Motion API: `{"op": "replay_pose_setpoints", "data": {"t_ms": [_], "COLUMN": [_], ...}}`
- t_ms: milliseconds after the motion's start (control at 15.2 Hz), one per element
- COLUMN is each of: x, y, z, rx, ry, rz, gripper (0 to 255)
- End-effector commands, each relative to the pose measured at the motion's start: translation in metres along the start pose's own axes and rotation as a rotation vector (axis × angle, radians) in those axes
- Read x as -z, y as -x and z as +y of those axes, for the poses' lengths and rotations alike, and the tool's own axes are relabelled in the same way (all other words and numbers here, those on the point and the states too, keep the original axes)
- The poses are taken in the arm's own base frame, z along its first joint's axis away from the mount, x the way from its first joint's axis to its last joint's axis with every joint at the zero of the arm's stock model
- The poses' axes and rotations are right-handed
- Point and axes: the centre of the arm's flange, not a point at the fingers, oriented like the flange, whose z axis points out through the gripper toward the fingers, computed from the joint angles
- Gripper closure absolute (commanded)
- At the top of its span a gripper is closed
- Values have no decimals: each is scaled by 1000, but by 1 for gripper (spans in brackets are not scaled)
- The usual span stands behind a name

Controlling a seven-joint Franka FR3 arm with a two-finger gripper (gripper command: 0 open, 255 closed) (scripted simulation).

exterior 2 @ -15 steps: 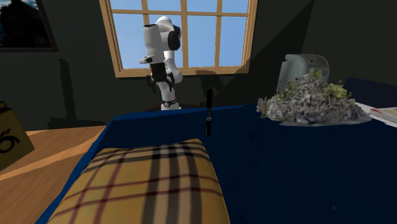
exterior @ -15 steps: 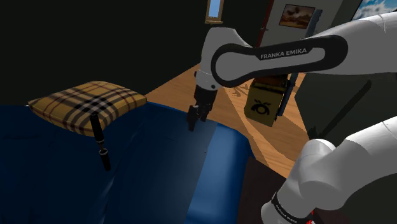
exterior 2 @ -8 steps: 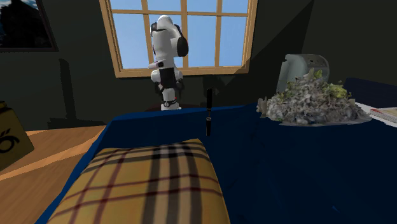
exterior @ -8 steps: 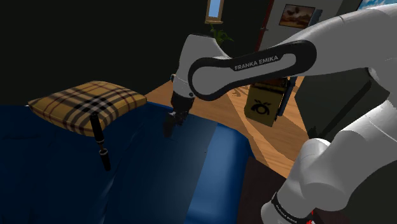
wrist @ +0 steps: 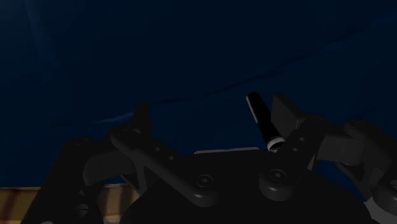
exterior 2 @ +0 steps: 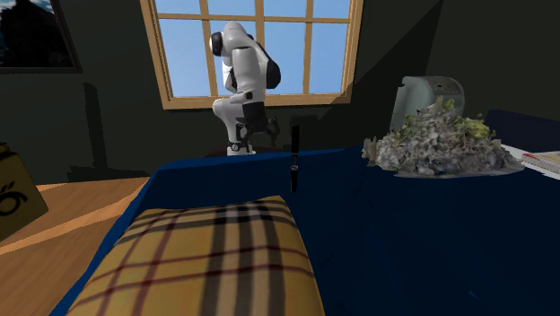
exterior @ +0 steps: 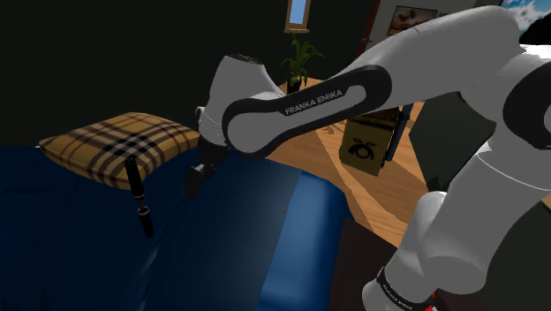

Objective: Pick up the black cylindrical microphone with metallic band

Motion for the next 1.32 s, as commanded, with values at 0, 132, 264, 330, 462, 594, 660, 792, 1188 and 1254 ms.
{"op": "replay_pose_setpoints", "data": {"t_ms": [0,132,264,330,462,594,660,792,1188,1254], "x": [-11,-20,-29,-33,-40,-44,-49,-59,-82,-82], "y": [-13,-27,-41,-48,-62,-69,-67,-64,-57,-56], "z": [-15,-31,-47,-55,-72,-80,-80,-79,-77,-77], "rx": [44,86,129,150,193,215,215,215,215,215], "ry": [-4,-8,-12,-14,-18,-20,-20,-20,-20,-20], "rz": [30,57,85,99,127,141,141,141,141,141], "gripper": [0,0,0,0,0,0,0,0,0,255]}}
